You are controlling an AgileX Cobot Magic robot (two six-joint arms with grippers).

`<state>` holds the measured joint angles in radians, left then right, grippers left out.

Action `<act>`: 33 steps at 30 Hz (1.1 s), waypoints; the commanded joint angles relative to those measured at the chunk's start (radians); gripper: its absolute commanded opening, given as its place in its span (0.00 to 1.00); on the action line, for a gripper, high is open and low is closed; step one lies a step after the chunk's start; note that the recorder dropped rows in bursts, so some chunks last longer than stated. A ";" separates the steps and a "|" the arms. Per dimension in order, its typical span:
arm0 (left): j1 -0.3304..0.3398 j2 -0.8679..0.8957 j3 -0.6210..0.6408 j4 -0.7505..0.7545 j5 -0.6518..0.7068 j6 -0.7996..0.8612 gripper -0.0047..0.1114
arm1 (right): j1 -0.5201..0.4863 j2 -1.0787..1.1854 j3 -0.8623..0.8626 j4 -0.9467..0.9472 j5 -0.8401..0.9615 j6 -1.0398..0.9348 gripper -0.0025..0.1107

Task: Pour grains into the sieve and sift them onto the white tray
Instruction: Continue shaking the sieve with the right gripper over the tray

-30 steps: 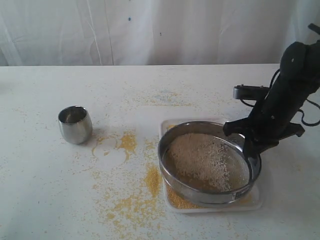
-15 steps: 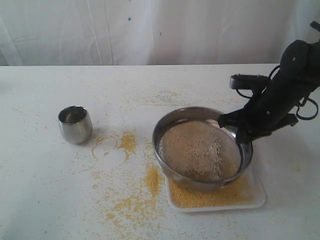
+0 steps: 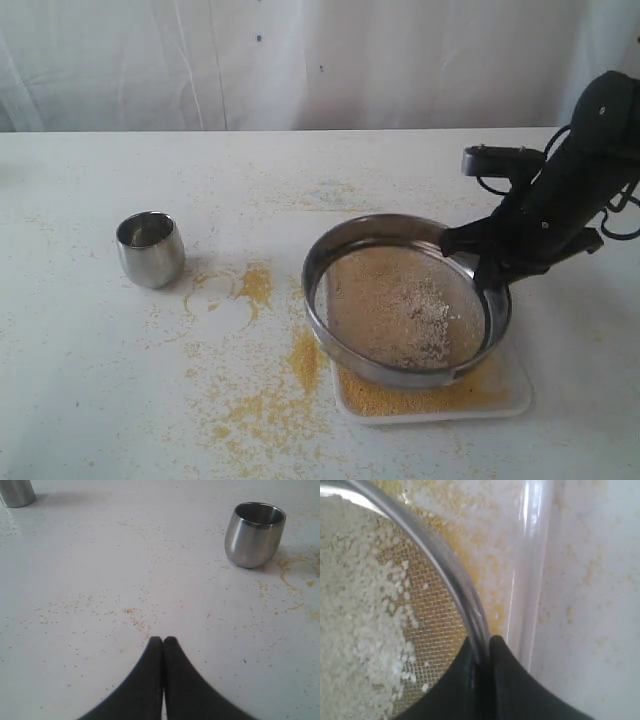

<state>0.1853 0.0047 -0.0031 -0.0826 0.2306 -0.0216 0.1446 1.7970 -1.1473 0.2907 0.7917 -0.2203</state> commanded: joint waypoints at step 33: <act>0.001 -0.005 0.003 -0.005 0.000 0.000 0.04 | -0.005 -0.070 0.024 -0.021 0.055 0.091 0.02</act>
<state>0.1853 0.0047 -0.0031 -0.0826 0.2306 -0.0216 0.1403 1.7516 -1.1267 0.2515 0.6413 -0.1474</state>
